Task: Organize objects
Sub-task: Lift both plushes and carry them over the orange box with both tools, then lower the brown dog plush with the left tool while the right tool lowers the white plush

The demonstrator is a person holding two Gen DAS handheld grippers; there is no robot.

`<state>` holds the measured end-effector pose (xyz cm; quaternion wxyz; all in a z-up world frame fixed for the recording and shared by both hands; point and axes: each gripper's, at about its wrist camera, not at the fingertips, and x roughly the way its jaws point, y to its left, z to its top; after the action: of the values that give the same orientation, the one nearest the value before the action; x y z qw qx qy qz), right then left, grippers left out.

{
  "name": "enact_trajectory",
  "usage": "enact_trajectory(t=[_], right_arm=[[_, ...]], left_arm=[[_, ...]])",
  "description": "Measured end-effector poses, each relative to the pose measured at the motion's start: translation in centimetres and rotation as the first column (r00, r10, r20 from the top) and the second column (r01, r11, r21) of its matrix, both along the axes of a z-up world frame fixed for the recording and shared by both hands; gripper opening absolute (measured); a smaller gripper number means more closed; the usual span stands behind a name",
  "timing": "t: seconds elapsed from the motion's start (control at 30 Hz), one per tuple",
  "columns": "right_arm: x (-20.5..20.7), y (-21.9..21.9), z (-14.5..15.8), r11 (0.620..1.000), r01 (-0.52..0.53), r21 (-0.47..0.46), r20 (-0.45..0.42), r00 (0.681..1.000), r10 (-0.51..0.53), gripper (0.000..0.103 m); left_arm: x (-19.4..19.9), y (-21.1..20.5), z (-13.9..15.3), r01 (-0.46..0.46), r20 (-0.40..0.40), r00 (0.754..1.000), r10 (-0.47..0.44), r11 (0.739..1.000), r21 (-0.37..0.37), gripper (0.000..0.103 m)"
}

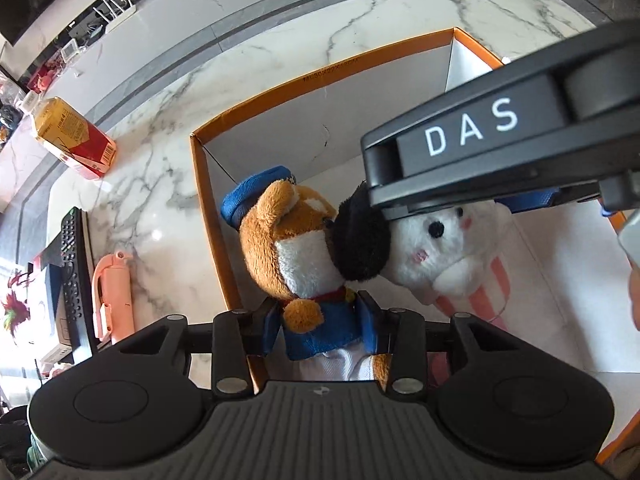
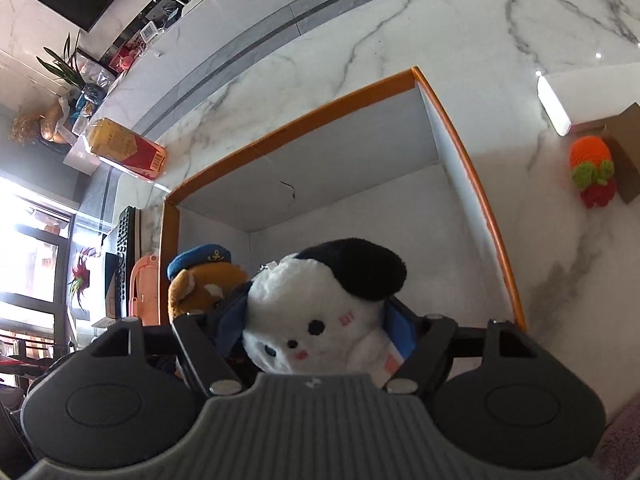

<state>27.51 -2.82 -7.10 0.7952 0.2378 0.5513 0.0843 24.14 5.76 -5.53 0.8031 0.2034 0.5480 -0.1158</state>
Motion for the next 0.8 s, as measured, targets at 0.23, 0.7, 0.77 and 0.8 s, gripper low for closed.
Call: enact_trajectory(t=[0.23,0.7,0.77,0.8], right_arm=[[0.6,-0.7,-0.8,0.999,0.017,0.039,-0.079,0.997,-0.014,0.075],[0.3,0.5,1.7,0.953,-0.296,-0.066,0.065,0.952,0.300,0.069],[0.5,1.0,1.8,0.927,-0.361,-0.101,0.076,0.926,0.369,0.062],[0.6,1.1,1.8,0.912,-0.394,-0.116,0.083,0.911,0.404,0.059]], left_arm=[[-0.4,0.3,0.2,0.034,0.001,0.999,-0.034,0.999,-0.024,0.051],[0.2,1.5,1.8,0.028,0.037,0.999,-0.024,0.995,-0.093,0.037],[0.6,1.4,1.4,0.022,0.032,0.999,-0.020,0.996,-0.082,0.031],[0.6,1.4,1.3,0.021,0.040,0.999,-0.017,0.996,-0.082,0.030]])
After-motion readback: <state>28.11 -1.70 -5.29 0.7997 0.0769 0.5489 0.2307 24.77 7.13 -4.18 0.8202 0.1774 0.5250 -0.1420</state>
